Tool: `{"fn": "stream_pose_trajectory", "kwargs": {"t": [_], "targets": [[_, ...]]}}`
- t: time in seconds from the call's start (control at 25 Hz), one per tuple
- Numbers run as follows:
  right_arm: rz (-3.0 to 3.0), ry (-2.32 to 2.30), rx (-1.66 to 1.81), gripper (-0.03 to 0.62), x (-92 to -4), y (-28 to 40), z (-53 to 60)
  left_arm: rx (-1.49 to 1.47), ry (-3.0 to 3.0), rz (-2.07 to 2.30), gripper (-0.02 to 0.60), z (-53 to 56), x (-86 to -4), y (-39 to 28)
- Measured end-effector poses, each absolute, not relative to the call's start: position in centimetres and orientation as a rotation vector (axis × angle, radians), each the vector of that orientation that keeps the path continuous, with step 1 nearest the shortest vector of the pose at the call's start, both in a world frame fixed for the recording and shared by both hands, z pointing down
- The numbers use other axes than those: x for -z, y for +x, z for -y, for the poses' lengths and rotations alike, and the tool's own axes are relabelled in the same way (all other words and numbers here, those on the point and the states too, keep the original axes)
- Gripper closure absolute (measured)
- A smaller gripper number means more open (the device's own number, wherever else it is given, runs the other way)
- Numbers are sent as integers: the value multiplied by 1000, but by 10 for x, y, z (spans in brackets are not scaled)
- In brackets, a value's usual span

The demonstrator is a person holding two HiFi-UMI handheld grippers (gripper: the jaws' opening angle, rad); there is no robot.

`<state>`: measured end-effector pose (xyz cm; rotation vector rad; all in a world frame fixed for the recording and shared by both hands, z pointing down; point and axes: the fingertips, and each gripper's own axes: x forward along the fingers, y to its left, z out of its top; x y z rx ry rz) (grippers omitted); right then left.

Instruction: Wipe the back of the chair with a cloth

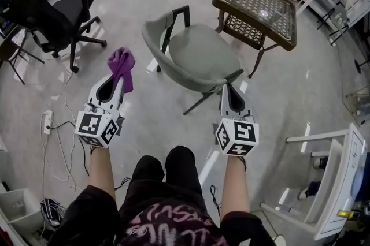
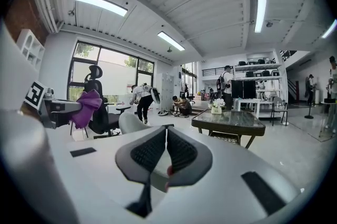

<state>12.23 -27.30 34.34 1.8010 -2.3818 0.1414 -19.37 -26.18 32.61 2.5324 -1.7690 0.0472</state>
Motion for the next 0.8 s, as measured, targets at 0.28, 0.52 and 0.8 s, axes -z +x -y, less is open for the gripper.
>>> {"fn": "stream_pose_trajectory", "kwargs": {"t": [0.28, 0.52, 0.8], "targets": [[2368, 1804, -88, 566, -416, 134, 286, 11, 2515, 1841, 511, 282, -397, -195], [2383, 1822, -109, 566, -478, 140, 299, 65, 2525, 1883, 511, 305, -449, -194], [2377, 1855, -82, 566, -541, 149, 304, 122, 2572, 1915, 511, 327, -494, -193]]}}
